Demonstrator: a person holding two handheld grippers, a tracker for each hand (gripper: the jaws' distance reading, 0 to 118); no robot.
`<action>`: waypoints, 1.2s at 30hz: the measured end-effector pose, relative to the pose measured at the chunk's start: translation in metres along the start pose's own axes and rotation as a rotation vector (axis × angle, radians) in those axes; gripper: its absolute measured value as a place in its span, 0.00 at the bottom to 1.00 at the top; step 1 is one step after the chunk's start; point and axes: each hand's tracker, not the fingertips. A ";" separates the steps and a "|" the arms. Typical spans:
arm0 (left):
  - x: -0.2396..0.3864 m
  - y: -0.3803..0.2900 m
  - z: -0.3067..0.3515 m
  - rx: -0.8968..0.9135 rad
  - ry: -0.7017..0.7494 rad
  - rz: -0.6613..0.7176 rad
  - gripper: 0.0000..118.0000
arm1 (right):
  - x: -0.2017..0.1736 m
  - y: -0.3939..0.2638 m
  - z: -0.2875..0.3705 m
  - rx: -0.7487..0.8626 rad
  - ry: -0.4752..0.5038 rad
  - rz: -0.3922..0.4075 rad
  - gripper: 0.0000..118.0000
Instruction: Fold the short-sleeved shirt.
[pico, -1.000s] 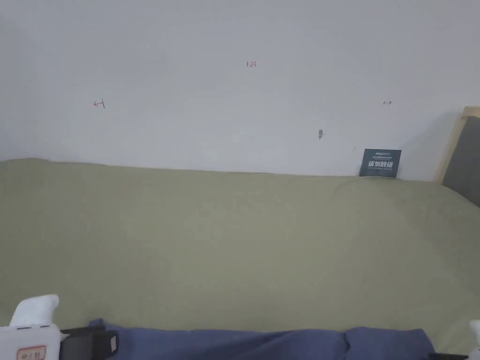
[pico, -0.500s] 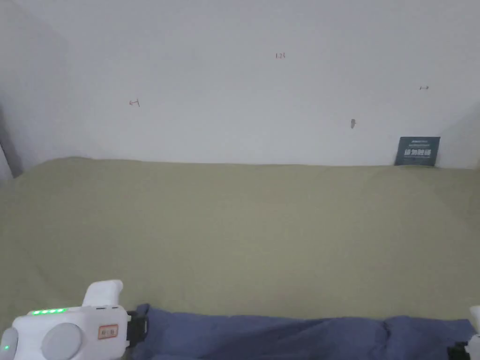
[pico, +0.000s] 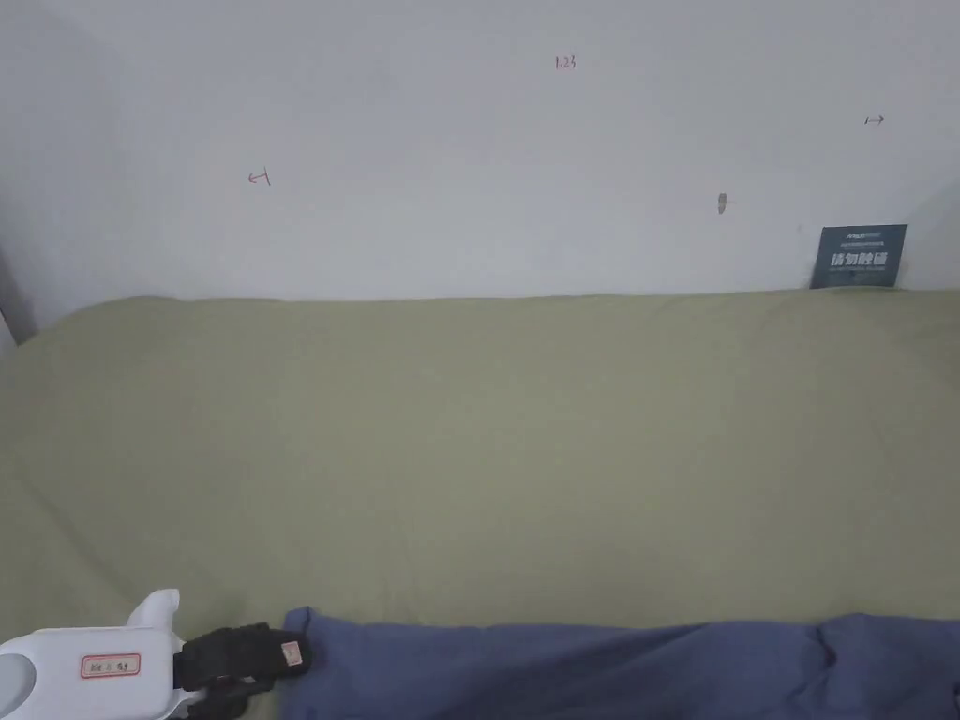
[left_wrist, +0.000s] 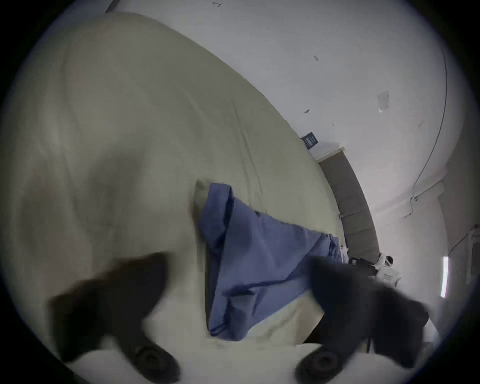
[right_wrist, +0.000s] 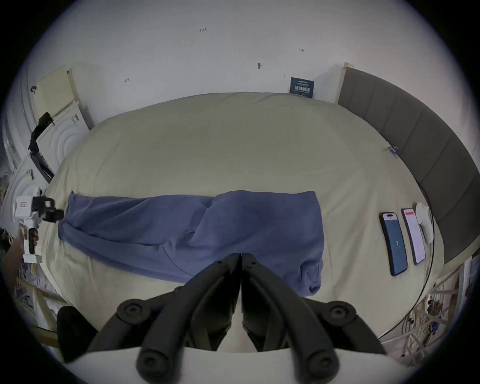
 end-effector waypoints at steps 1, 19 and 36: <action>0.003 -0.004 -0.002 -0.017 -0.023 0.021 1.00 | -0.001 0.001 0.000 0.002 0.005 -0.002 0.05; -0.064 -0.029 -0.048 0.105 -0.156 0.260 0.07 | -0.009 0.002 -0.007 0.000 0.078 -0.014 0.05; 0.244 -0.026 -0.115 0.031 -0.159 -0.065 0.06 | 0.025 -0.004 0.004 0.032 0.066 -0.057 0.05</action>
